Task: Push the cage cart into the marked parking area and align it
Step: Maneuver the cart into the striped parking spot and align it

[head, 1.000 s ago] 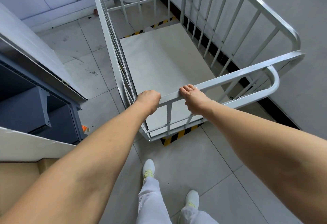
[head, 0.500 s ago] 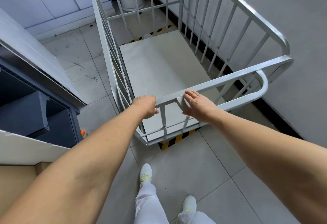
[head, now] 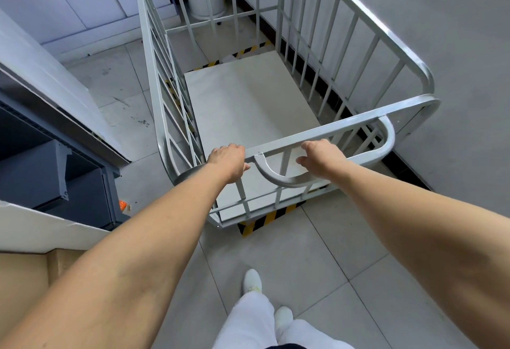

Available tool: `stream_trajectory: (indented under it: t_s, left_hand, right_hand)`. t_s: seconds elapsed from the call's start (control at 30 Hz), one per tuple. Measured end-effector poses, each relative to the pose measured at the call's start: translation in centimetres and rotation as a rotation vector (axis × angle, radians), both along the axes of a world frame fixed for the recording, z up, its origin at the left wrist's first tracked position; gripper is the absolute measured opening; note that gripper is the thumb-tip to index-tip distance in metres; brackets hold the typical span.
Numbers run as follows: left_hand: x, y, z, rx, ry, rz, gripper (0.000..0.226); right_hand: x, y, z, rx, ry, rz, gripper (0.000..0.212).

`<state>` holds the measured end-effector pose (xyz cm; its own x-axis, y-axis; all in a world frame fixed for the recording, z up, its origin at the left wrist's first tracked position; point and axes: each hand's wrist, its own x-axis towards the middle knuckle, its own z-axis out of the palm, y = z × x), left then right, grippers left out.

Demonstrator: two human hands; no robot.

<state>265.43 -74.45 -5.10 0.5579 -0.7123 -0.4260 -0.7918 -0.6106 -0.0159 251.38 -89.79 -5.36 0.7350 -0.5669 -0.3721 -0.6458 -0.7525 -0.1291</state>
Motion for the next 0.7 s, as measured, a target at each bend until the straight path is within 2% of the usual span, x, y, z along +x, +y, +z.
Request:
stream_trajectory:
  t_s: [0.2,0.33,0.5,0.7]
  left_hand:
    - [-0.7,-3.1,0.5,-0.049,0.097,-0.004,0.038]
    - [-1.9,-4.7,0.3,-0.01,0.139,-0.01,0.053]
    - [-4.5,-6.9,-0.4,-0.029,0.131,-0.043,0.076]
    - [-9.1,-9.3,-1.1,-0.107,0.083,0.016,0.075]
  right_hand:
    - [-1.5,-2.2,-0.4,0.096,0.098,0.024,0.044]
    - [-2.8,-4.3,-0.2,0.155,0.143,0.027,0.05]
    - [-4.1,-7.6,0.4,0.244,0.192,0.146,0.045]
    - [-6.0,-10.7,-0.3,0.283,0.246,0.276,0.057]
